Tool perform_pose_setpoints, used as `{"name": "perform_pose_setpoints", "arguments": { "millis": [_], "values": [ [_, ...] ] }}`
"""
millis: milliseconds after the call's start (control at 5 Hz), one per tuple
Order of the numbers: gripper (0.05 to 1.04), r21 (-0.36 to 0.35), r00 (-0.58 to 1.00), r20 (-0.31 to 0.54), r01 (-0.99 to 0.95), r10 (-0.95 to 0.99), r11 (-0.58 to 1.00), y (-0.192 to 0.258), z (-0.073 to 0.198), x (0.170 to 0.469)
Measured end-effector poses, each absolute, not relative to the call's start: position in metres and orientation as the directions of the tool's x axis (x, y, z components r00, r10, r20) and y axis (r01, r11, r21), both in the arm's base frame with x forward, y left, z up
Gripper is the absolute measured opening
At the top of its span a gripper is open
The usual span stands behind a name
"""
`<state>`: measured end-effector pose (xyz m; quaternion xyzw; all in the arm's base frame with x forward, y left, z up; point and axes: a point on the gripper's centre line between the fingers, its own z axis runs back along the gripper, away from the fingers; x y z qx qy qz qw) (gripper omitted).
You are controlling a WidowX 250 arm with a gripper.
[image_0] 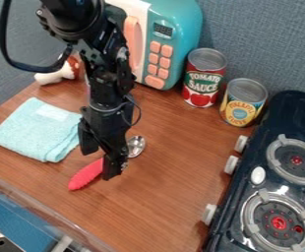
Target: Move the red spoon to the upper right of the table
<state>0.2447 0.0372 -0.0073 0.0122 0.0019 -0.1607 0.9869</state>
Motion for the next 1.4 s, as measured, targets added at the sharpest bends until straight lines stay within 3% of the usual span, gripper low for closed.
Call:
{"name": "perform_pose_setpoints", "arguments": {
  "millis": [600, 1000, 1200, 1400],
  "values": [
    [0.965, -0.006, 0.947, -0.035, 0.321, -0.321, 0.947, 0.035, -0.023, 0.241],
    [0.399, -0.032, 0.95, -0.043, 0.306, -0.308, 0.951, 0.042, -0.029, 0.241],
    [0.37, -0.036, 0.942, -0.055, 0.331, -0.332, 0.943, 0.046, -0.028, 0.239],
    [0.37, 0.0, 0.894, -0.037, 0.446, -0.446, 0.895, 0.056, -0.006, 0.243]
  ]
}}
